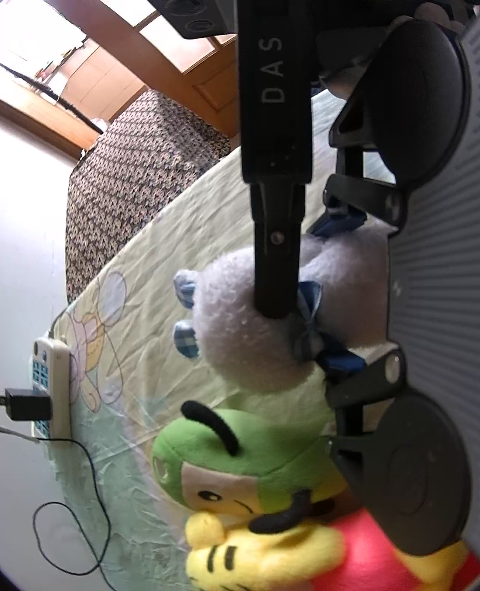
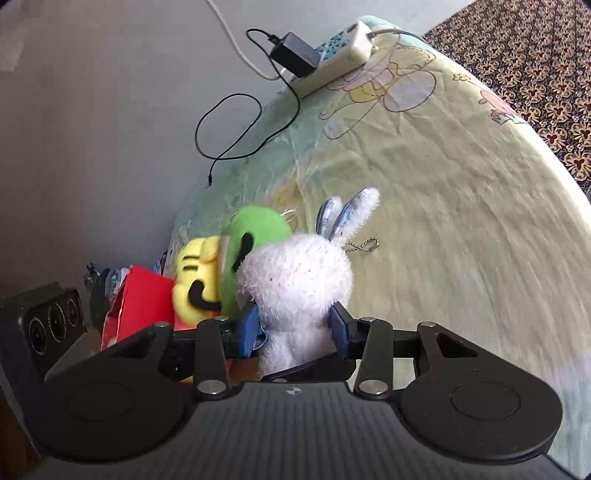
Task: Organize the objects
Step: 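Close the right gripper on the second white bunny, then lift the white bunny with the right gripper and carry it over the red box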
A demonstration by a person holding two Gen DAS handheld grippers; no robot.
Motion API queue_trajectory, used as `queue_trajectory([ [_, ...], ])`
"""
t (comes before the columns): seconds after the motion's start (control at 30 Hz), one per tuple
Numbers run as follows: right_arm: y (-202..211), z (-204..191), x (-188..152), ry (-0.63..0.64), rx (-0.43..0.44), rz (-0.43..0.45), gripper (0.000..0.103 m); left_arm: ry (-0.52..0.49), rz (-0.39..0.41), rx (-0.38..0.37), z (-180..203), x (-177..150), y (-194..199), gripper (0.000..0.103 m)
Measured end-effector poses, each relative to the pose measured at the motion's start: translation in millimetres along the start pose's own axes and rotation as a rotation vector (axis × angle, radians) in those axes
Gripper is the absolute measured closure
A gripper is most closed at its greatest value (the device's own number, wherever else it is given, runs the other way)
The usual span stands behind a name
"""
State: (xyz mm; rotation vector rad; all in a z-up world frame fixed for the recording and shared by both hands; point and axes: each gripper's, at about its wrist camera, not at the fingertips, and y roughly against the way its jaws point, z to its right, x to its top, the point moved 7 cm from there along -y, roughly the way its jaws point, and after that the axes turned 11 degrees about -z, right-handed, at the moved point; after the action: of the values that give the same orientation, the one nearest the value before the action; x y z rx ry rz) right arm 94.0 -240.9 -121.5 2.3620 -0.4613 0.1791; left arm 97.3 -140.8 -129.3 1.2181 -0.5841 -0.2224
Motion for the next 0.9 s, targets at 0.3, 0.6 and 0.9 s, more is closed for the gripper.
queue_trajectory([
  [0.3, 17.0, -30.3, -29.8, 0.053, 0.002, 0.023, 0.059, -0.025, 0.039, 0.016, 13.5, -31.5, 32.2, 0.043],
  [0.6, 16.5, -70.0, -57.8, 0.099, 0.021, 0.016, 0.059, -0.054, 0.086, 0.036, 5.6, -68.0, 70.5, 0.043],
  [0.9, 3.8, -132.2, -79.4, 0.142, 0.073, 0.067, 0.059, -0.086, 0.173, 0.022, -30.6, -98.8, 129.5, 0.043],
])
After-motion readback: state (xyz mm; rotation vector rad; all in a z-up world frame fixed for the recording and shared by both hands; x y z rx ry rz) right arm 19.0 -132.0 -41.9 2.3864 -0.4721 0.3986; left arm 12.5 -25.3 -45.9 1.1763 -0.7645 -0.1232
